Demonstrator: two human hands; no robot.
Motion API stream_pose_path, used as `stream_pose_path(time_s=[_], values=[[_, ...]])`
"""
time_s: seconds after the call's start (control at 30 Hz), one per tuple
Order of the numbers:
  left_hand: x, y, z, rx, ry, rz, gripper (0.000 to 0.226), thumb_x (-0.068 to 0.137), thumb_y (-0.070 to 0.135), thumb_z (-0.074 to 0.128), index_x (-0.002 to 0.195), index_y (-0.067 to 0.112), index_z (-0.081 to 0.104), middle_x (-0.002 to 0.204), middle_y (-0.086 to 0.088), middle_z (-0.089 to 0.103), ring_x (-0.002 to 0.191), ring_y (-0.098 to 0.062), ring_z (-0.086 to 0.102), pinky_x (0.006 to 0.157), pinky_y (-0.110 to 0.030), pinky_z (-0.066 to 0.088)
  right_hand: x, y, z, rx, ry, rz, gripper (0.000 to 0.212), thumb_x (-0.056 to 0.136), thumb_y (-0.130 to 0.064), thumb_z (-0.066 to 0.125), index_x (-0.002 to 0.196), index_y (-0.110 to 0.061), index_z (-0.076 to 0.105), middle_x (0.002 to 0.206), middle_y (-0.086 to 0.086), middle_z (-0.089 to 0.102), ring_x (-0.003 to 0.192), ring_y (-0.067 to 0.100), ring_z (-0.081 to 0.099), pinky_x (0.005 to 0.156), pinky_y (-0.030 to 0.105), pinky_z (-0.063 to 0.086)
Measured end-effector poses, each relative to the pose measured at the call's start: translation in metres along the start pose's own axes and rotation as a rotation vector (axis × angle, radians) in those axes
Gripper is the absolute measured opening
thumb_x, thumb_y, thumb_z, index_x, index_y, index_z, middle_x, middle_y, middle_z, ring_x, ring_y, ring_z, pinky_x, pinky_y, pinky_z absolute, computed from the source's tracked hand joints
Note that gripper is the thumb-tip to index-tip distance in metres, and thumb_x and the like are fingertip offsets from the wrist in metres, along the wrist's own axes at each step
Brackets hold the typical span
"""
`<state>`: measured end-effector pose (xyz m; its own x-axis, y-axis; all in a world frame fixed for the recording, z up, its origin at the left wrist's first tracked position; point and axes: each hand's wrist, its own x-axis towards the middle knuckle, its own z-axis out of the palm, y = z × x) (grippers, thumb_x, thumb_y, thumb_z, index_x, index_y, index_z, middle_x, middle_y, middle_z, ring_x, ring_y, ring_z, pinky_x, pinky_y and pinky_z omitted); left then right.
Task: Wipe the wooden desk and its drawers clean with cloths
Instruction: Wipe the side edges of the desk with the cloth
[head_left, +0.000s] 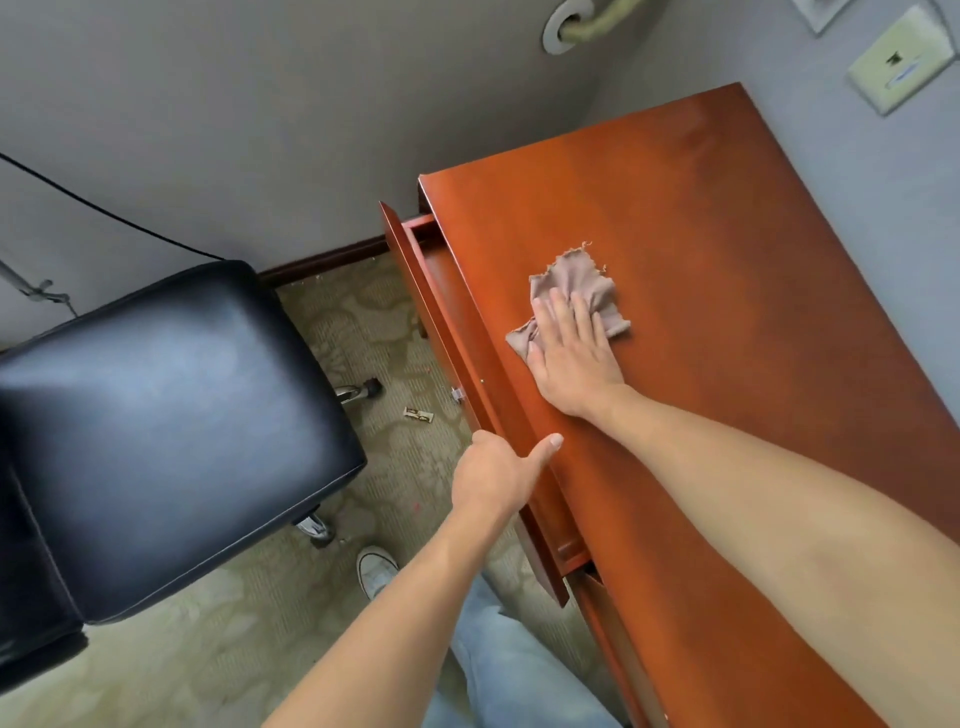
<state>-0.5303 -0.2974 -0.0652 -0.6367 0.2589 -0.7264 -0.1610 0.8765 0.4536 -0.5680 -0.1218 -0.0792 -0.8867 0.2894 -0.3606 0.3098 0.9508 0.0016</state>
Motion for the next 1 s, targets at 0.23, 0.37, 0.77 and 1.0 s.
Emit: stream_pose_path(time_s=[0.23,0.37,0.77,1.0], values=[[0.033,0.015,-0.003,0.179,-0.071,-0.003,0.088,0.078,0.097,0.036,0.071,0.011,0.056,0.072,0.0,0.065,0.068,-0.02,0.064,0.065,-0.035,0.052,0.041,0.015,-0.008,0.03,-0.032,-0.064,0.066,0.106,-0.042,0.016,0.162,-0.02,-0.011,0.169,0.005,-0.02,0.155,0.03,-0.022,0.126,0.052,-0.007],[0.038,0.008,0.003,0.005,-0.034,-0.002,0.079,0.081,0.089,0.051,0.059,0.014,0.039,0.053,0.003,0.046,0.049,-0.017,0.049,0.05,-0.031,0.038,0.065,0.012,-0.01,0.065,-0.001,-0.056,0.066,0.106,-0.043,0.016,0.162,-0.02,-0.009,0.169,0.005,-0.019,0.154,0.03,-0.023,0.125,0.052,-0.01],[0.039,0.019,0.02,-0.124,-0.042,0.093,0.05,0.105,0.053,0.05,0.073,0.015,0.042,0.08,-0.007,0.058,0.088,-0.036,0.063,0.07,-0.042,0.045,0.097,-0.002,-0.018,0.094,0.068,-0.087,0.066,0.107,-0.041,0.023,0.164,-0.017,-0.001,0.171,0.008,-0.011,0.155,0.033,-0.017,0.125,0.053,-0.01],[0.049,-0.008,-0.012,-0.51,0.065,-0.004,0.038,0.101,0.055,0.053,0.122,0.025,0.062,0.091,0.006,0.067,0.083,-0.011,0.065,0.088,-0.045,0.054,0.094,-0.042,-0.029,0.165,0.09,-0.554,0.058,0.101,-0.032,0.054,0.155,-0.019,0.038,0.169,0.004,0.019,0.157,0.027,0.005,0.127,0.048,0.01]])
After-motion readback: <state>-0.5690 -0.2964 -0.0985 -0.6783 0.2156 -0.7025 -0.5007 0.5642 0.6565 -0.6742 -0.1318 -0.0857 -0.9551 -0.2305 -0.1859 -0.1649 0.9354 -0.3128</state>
